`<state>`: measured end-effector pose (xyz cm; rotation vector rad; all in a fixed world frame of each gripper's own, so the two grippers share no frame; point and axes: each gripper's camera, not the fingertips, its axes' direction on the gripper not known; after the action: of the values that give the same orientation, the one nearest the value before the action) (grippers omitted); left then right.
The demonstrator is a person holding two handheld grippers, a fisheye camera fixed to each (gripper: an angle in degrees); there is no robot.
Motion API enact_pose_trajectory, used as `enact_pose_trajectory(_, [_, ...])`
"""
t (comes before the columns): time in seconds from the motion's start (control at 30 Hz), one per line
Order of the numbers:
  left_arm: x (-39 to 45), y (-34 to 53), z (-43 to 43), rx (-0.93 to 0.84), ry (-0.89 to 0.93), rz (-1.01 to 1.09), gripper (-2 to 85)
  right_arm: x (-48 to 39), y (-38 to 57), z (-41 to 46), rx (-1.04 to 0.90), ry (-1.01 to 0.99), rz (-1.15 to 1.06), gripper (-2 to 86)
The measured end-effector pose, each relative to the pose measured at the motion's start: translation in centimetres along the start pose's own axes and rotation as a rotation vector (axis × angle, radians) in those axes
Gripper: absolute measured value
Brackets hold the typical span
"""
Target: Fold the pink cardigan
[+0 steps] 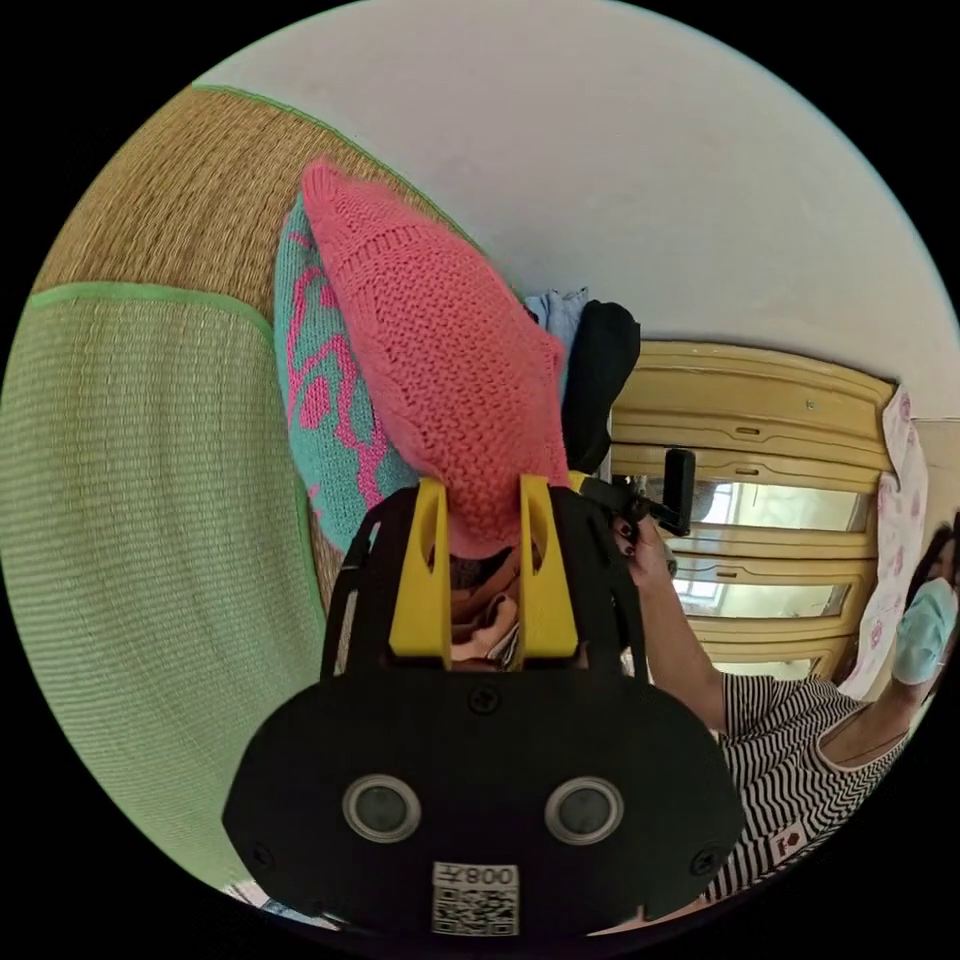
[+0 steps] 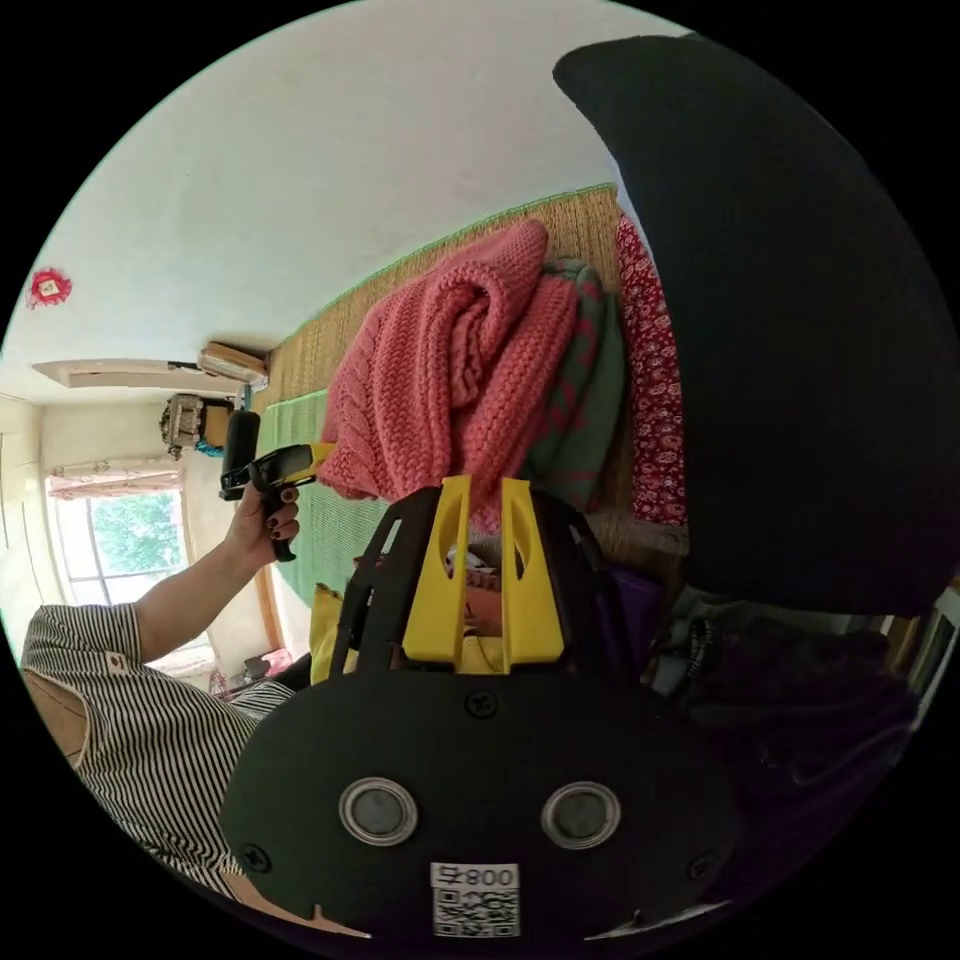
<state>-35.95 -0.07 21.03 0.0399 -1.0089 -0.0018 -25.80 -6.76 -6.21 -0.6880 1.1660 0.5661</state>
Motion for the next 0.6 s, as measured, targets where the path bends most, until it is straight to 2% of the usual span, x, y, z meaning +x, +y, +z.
enact_pose_trajectory(0.2, [7.6,-0.3,0.1,0.071,-0.198,0.178,8.9,-5.9,1.8,-3.6,0.131,0.153,-0.196,0.4])
enact_pose_trajectory(0.3, [10.5,-2.0,3.7,-0.015,-0.298,0.303,7.9,-7.5,1.1,-0.9,0.067,0.262,-0.259,0.2])
enact_pose_trajectory(0.37, [10.9,-3.4,8.3,-0.159,-0.455,0.372,6.8,-7.4,0.5,1.6,-0.026,0.269,-0.276,0.1])
enact_pose_trajectory(0.43, [10.8,-4.0,10.4,-0.203,-0.474,0.375,5.7,-6.5,0.2,4.8,-0.156,0.29,-0.266,0.1])
enact_pose_trajectory(0.6, [11.9,-5.2,12.0,-0.196,-0.431,0.345,3.9,-5.8,1.2,4.6,-0.158,0.296,-0.269,0.2])
